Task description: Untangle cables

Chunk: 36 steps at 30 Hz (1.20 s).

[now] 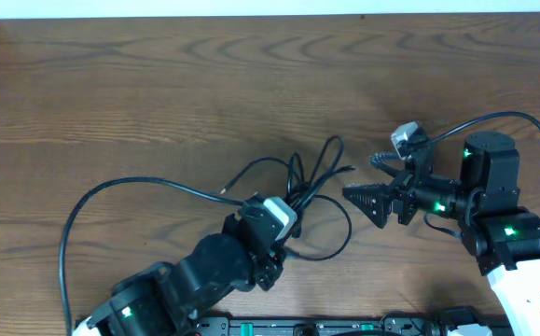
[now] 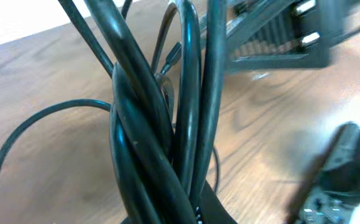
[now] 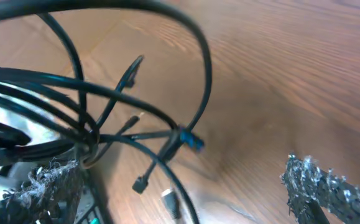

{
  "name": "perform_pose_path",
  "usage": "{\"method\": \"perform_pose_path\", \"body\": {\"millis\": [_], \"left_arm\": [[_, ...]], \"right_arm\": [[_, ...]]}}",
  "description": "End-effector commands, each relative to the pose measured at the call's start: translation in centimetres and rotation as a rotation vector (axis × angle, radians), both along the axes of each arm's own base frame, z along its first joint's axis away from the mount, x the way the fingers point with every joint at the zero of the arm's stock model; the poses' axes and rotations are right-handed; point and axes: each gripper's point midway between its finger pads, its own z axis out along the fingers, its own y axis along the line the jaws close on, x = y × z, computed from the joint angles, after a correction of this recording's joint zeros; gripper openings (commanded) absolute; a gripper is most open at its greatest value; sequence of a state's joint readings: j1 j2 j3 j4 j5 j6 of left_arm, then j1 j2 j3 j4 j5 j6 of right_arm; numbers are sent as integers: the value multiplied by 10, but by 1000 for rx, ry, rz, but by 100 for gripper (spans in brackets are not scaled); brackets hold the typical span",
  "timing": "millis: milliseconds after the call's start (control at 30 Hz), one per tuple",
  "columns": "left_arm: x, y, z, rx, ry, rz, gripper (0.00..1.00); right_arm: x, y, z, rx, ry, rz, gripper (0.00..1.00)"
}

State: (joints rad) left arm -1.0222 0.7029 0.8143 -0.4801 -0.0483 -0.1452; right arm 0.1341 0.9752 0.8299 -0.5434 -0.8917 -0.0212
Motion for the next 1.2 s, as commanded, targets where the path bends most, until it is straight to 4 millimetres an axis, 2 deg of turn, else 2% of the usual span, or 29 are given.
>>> {"method": "perform_pose_path", "body": {"millis": [0,233,400,600,833,1067,1167], "left_arm": [[-12,-10,27,-60,-56,-110,7],[-21,-27,32,-98,-48,-195,7],[-36,-41,35,-125,-39,-314,8],[-47,-48,33,-130,-17,-395,8],[-66,-55,38,-158,-21,-520,7],[-68,-62,42,-176,-37,-557,8],[-76,-68,51,-217,-47,-621,7]], "right_arm": [[-11,9,16,65,-44,97,99],[-24,19,34,135,-131,223,99],[-19,19,38,128,-173,216,99],[-15,19,45,130,-229,219,99],[-13,20,48,130,-251,220,99],[-13,20,48,129,-254,219,99],[2,13,41,69,-260,134,99]]}}
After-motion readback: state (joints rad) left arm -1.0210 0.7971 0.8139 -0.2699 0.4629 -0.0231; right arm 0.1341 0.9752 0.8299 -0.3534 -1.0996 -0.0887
